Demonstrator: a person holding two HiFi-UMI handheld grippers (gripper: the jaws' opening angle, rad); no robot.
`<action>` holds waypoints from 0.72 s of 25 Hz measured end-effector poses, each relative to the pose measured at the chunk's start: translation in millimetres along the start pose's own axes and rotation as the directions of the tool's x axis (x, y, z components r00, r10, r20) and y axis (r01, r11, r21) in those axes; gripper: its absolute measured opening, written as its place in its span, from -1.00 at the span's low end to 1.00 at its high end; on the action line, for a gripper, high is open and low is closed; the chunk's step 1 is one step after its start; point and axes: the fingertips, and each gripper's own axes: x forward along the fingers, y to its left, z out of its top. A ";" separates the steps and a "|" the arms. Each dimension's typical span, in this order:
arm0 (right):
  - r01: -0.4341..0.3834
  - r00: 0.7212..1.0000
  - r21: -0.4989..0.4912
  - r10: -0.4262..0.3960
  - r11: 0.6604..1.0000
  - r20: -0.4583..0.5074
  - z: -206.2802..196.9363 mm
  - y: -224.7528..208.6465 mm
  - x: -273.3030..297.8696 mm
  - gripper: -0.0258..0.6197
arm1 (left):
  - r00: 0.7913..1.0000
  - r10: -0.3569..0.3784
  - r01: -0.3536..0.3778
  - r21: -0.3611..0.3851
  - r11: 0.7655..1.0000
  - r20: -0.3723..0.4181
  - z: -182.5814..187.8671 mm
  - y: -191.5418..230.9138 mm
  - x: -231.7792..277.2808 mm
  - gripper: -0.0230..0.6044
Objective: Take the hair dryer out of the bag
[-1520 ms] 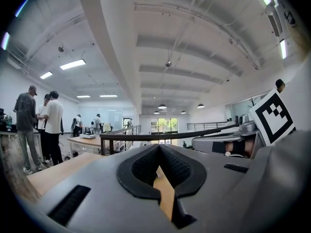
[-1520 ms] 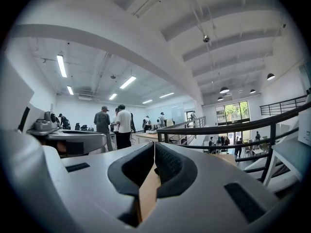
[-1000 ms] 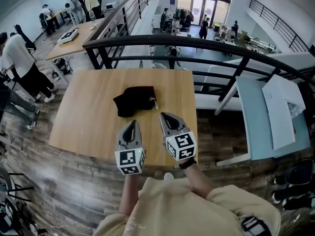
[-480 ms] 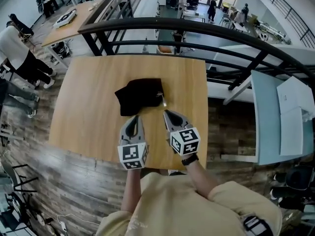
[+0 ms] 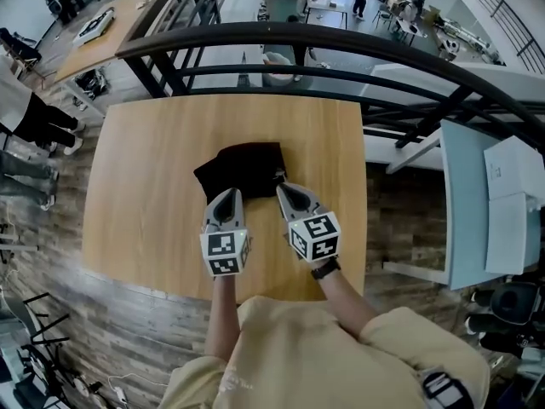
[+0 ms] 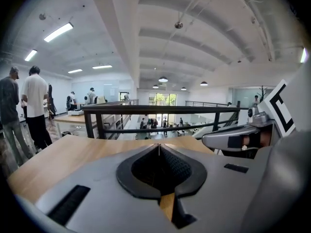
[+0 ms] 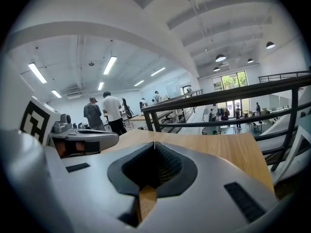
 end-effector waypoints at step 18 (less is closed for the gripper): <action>0.043 0.994 0.081 -0.034 0.996 -0.107 -40.9 -55.6 77.6 -0.88 | 0.972 -0.036 0.004 -0.137 0.991 -0.232 -86.2 54.3 147.2 -0.51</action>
